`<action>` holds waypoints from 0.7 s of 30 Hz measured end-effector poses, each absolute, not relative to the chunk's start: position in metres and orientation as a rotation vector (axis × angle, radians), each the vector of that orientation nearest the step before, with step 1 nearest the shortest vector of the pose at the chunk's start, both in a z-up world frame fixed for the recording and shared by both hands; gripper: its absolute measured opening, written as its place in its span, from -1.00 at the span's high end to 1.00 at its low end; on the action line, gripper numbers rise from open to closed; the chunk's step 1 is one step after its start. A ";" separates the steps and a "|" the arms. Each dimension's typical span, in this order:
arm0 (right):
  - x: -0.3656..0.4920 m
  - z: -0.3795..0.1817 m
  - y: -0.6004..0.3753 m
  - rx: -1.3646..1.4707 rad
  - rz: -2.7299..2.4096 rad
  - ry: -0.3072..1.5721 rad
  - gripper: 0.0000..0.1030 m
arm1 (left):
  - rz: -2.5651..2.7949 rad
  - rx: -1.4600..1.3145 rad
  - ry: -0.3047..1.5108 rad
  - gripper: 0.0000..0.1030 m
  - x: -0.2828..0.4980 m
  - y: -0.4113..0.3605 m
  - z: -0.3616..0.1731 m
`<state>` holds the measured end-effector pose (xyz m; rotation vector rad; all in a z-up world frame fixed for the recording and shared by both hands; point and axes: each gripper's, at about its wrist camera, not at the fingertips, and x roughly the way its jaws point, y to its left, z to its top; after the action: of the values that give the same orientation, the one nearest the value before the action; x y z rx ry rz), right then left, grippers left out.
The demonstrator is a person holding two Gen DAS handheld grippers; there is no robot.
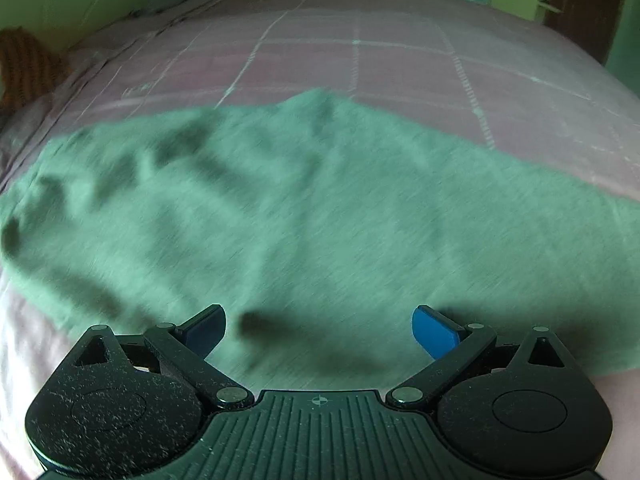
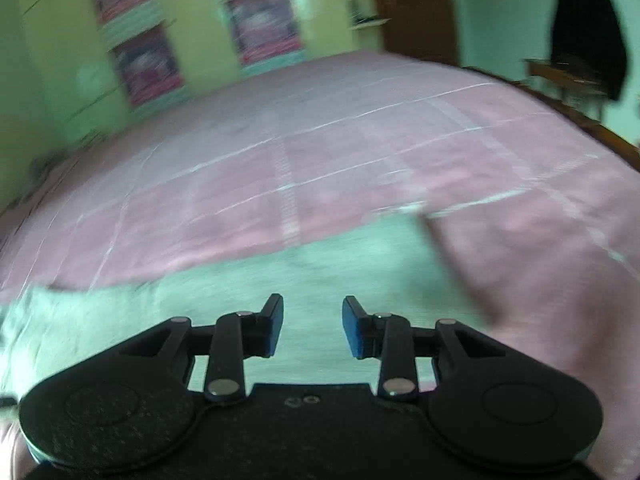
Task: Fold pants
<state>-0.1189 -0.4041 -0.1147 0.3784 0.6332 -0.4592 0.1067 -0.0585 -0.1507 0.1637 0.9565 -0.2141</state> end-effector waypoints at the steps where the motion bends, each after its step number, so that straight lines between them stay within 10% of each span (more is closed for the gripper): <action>1: -0.103 -0.115 -0.399 0.370 -0.433 0.652 0.35 | -0.226 0.171 0.950 -0.92 0.110 -0.067 -0.149; 21: -0.083 -0.153 -0.282 0.112 -0.227 0.800 0.40 | -0.264 0.199 0.924 -0.99 0.087 -0.076 -0.156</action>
<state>-0.0829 -0.2823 -0.1526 0.1124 0.7998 -0.2270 0.0870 -0.0763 -0.1564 0.1992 0.9240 -0.2637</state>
